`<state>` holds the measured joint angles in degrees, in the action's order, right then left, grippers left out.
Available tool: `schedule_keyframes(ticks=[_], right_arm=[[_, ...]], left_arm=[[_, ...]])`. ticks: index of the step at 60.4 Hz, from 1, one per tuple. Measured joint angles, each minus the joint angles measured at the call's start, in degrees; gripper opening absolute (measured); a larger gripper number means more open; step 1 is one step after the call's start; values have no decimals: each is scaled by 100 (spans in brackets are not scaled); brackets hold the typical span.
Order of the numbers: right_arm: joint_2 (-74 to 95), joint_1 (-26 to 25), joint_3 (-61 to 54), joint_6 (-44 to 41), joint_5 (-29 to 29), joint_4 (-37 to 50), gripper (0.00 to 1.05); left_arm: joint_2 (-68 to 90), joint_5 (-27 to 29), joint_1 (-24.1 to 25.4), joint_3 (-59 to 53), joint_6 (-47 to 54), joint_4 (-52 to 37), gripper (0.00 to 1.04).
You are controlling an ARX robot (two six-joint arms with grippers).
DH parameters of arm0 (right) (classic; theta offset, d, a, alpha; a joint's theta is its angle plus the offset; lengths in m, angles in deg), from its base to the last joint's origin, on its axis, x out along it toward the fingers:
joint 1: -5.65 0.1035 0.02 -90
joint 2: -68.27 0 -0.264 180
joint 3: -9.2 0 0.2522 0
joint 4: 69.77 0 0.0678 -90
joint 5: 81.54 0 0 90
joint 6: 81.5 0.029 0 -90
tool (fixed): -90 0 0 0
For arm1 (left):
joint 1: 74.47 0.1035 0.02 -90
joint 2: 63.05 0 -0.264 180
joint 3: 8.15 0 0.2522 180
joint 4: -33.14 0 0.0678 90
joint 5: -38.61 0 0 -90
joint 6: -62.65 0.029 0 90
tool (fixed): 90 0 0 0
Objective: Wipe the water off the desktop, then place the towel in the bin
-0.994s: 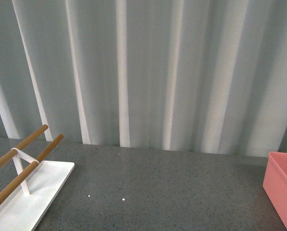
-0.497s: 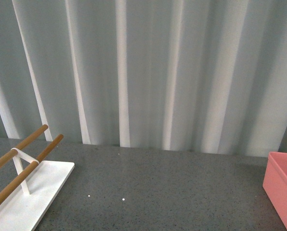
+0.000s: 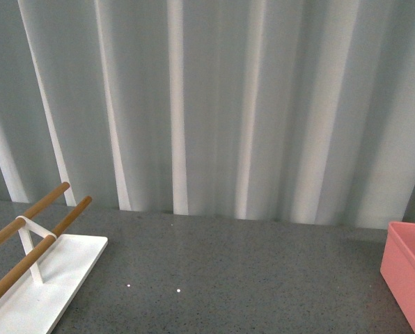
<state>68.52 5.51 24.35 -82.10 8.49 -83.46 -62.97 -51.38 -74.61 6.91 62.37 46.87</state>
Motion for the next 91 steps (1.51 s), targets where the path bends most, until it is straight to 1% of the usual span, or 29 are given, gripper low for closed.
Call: schedule_keyframes(ticks=[2, 3, 13, 14, 17, 18, 25, 26, 29, 30, 34, 91], right_arm=[[0, 0, 0, 4, 0, 0, 12], [0, 0, 0, 4, 0, 0, 14], [0, 0, 0, 4, 0, 0, 47], [0, 0, 0, 4, 0, 0, 49], [0, 0, 0, 4, 0, 0, 60], [0, 0, 0, 4, 0, 0, 62], [0, 0, 0, 4, 0, 0, 86], [0, 0, 0, 4, 0, 0, 88], [0, 0, 0, 7, 0, 0, 98], [0, 0, 0, 13, 0, 0, 100], [0, 0, 0, 17, 0, 0, 97], [0, 0, 0, 26, 0, 0, 98]], left_arm=[[0, 0, 0, 0, 0, 2, 98], [0, 0, 0, 0, 0, 2, 98], [0, 0, 0, 0, 0, 2, 98], [0, 0, 0, 0, 0, 2, 98], [0, 0, 0, 0, 0, 2, 98], [0, 0, 0, 0, 0, 2, 98], [0, 0, 0, 0, 2, 2, 98], [0, 0, 0, 0, 0, 0, 98], [0, 0, 0, 0, 0, 2, 98], [0, 0, 0, 0, 0, 2, 98], [0, 0, 0, 0, 0, 0, 98], [0, 0, 0, 0, 0, 2, 98]])
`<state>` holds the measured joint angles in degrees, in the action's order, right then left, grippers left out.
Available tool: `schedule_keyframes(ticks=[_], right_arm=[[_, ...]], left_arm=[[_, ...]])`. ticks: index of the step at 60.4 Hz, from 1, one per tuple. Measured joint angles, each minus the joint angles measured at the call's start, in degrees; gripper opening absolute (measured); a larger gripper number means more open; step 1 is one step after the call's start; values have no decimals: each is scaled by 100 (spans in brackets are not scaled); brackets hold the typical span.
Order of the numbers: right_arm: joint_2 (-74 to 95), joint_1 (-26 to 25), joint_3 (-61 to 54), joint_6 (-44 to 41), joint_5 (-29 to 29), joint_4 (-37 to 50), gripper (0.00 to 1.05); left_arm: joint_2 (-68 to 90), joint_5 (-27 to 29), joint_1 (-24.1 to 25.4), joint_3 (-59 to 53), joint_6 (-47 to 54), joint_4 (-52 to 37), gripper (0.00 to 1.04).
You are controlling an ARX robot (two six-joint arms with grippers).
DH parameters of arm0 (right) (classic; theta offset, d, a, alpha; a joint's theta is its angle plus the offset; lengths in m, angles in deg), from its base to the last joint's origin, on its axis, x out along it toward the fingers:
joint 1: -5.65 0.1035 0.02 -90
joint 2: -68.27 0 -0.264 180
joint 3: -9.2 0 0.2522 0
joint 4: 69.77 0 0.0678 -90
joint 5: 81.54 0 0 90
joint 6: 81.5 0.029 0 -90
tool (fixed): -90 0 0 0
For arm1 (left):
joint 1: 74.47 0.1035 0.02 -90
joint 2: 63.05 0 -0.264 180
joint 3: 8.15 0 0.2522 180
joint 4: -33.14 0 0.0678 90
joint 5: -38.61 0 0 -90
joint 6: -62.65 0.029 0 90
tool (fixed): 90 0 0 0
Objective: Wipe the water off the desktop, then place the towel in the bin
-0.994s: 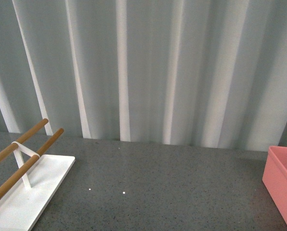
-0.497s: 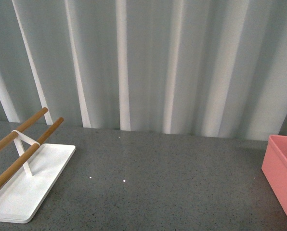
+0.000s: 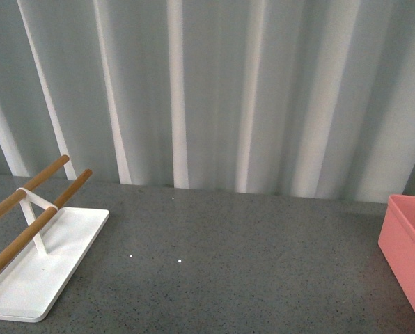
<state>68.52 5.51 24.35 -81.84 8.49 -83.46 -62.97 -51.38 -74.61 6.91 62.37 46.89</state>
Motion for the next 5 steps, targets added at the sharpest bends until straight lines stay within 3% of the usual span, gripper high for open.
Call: schedule_keyframes(ticks=[5], right_arm=[[0, 0, 0, 0, 0, 0, 98]], left_arm=[[0, 0, 0, 0, 2, 0, 98]])
